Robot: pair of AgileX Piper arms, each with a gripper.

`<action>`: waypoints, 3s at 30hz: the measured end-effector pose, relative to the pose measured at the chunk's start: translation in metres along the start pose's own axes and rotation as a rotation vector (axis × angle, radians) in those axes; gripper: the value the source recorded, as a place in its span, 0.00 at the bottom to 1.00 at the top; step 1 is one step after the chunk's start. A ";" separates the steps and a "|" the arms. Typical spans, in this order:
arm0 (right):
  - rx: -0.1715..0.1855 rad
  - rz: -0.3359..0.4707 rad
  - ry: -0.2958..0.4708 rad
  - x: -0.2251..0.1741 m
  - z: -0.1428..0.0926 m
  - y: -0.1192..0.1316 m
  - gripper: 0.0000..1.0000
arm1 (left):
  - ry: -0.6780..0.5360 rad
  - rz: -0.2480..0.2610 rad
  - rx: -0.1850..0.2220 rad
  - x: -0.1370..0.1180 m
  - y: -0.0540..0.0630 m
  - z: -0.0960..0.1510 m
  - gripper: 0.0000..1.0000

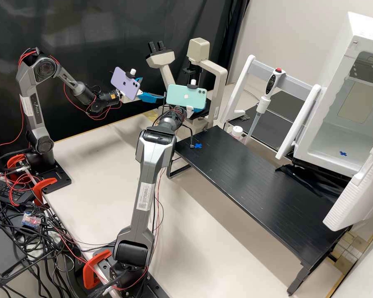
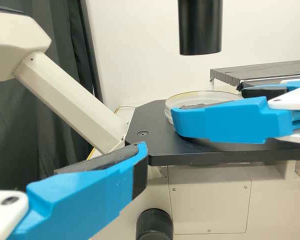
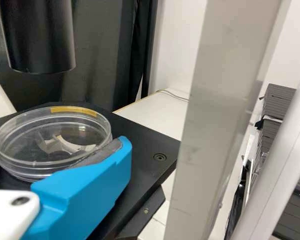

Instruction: Move the petri dish to the bench

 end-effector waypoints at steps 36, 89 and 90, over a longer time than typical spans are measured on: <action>-0.019 -0.015 0.113 -0.062 -0.010 -0.011 0.00 | 0.000 0.000 0.000 0.000 0.000 0.000 1.00; -0.096 0.186 0.061 -0.253 0.120 -0.022 1.00 | 0.000 0.000 0.000 0.000 0.000 0.000 1.00; -0.094 0.190 0.058 -0.252 0.121 -0.022 1.00 | 0.000 0.000 0.000 0.000 0.000 0.000 1.00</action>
